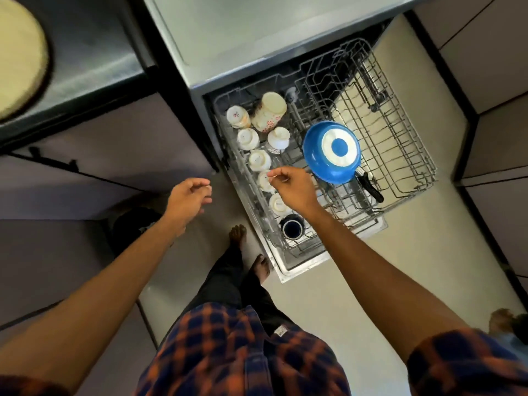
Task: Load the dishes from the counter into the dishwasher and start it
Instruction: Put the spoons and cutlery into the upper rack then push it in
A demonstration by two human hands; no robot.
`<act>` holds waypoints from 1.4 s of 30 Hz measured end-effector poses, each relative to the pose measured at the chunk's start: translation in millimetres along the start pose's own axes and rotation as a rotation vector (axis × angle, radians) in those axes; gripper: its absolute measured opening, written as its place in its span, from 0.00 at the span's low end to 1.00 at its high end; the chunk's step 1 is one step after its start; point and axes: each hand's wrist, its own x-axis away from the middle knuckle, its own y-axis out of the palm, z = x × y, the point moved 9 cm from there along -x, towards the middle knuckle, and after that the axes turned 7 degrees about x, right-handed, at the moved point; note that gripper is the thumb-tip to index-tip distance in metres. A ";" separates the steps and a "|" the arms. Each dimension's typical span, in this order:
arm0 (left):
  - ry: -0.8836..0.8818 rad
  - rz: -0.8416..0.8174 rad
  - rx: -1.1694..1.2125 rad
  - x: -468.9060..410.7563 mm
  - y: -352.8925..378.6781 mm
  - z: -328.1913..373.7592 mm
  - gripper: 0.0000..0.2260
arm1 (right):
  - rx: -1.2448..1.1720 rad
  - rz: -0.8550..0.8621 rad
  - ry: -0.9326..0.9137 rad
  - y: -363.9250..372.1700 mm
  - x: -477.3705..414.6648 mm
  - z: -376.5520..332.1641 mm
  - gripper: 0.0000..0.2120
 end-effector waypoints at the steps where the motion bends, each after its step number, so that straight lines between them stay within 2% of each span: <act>1: 0.027 0.026 0.008 8.0 -20.1 1.3 0.04 | -0.005 -0.017 -0.034 8.8 5.1 -16.4 0.06; 7: 0.180 0.289 0.006 71.9 -173.7 4.7 0.03 | 0.116 -0.205 -0.356 88.6 40.5 -159.0 0.06; 11: 0.304 0.563 0.001 134.5 -306.4 -3.5 0.04 | 0.195 -0.368 -0.559 169.9 74.4 -271.5 0.07; 15: 0.360 0.779 0.003 188.0 -423.2 -27.6 0.04 | 0.238 -0.442 -0.757 254.9 117.3 -377.9 0.06; 19: 0.397 0.930 -0.012 221.0 -518.3 -48.6 0.07 | 0.334 -0.464 -0.926 337.6 165.5 -470.7 0.06; 26: 0.376 1.102 -0.207 239.7 -649.2 -83.4 0.11 | 0.382 -0.537 -1.050 491.5 236.2 -588.0 0.08; 33: 0.207 1.195 -0.385 232.3 -731.2 -111.2 0.19 | 0.499 -0.495 -1.098 605.7 266.2 -659.2 0.14; 35: 0.153 1.210 -0.384 230.7 -750.6 -121.2 0.20 | 0.520 -0.537 -1.074 635.4 269.5 -673.5 0.15; 42: 0.165 1.251 -0.438 230.1 -770.8 -132.9 0.23 | 0.530 -0.571 -1.184 709.7 311.8 -720.4 0.13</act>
